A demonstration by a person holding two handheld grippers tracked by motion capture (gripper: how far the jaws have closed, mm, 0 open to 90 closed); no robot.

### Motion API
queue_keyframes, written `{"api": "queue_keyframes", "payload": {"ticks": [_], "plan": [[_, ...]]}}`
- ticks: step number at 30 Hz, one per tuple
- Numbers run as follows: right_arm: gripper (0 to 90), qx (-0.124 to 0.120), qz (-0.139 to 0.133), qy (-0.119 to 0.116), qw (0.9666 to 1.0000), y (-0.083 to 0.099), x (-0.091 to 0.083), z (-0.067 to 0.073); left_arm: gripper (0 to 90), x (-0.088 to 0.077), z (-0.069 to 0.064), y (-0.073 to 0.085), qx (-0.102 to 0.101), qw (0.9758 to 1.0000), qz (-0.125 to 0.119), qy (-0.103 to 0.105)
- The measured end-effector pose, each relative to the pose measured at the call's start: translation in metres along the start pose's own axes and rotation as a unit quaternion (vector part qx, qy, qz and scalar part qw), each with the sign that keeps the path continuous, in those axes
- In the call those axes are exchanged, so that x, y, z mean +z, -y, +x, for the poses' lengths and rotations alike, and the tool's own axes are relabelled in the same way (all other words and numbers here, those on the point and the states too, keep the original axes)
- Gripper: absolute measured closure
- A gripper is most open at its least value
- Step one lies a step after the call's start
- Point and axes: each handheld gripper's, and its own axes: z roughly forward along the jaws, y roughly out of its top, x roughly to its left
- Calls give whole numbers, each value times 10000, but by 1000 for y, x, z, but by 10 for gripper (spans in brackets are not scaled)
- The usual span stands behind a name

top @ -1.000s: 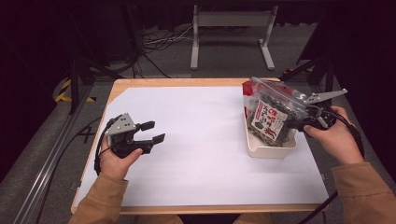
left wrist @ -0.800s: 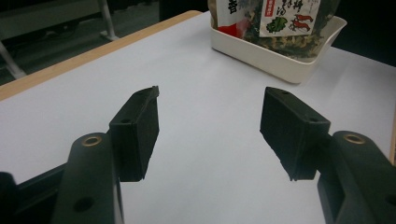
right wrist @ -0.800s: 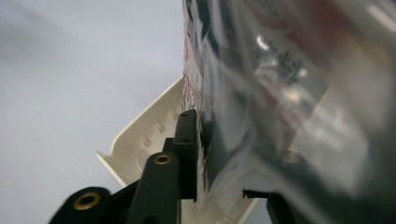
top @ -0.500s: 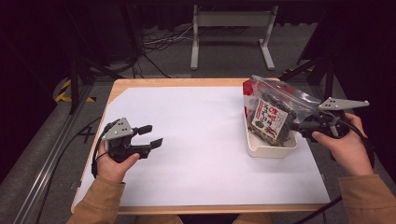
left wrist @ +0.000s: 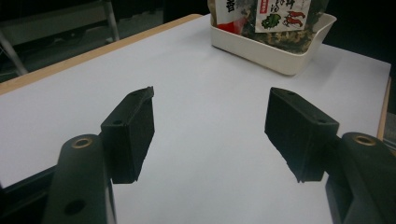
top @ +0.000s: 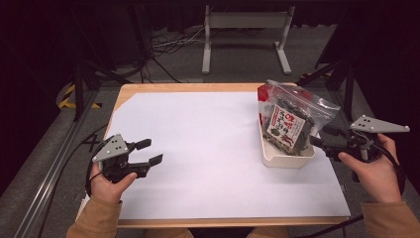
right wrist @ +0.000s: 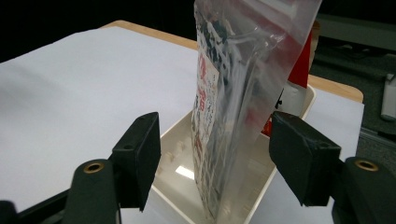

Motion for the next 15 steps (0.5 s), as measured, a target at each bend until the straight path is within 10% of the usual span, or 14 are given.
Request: {"api": "queue_keyframes", "payload": {"ticks": [15], "plan": [[337, -106, -529, -204, 9983, 37, 0, 15, 328, -4, 0, 18, -119, 9999, -48, -16]]}}
